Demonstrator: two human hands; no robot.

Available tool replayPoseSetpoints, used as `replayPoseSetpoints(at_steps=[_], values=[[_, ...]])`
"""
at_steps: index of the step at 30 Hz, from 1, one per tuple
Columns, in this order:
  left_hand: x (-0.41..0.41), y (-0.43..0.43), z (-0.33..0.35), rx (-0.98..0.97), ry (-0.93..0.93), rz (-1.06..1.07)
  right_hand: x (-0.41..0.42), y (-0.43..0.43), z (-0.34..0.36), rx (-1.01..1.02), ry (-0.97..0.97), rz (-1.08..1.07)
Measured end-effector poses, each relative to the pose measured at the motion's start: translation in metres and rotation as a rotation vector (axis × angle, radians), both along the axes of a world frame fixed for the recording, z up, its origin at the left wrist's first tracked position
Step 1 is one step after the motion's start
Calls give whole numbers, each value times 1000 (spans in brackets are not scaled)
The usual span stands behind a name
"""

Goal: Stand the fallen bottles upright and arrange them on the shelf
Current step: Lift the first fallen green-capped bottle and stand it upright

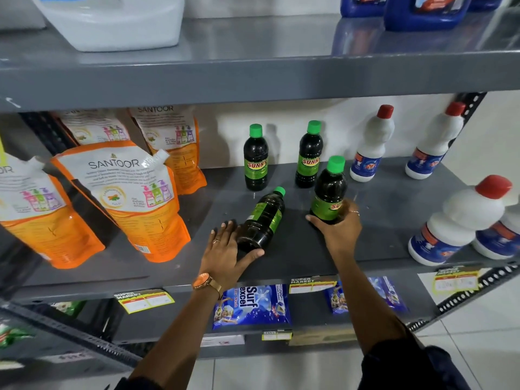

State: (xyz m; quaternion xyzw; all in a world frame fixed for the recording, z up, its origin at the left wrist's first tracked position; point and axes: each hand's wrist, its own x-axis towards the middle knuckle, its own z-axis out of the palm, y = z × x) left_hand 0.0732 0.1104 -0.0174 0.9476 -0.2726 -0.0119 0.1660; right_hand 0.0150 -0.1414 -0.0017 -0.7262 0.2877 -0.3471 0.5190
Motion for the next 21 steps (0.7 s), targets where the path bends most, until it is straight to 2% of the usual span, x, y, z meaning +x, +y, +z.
replayPoseSetpoints(at_steps=[21], values=[[1, 2, -3, -27, -18, -3, -16, -1, -3, -61, 99, 53]])
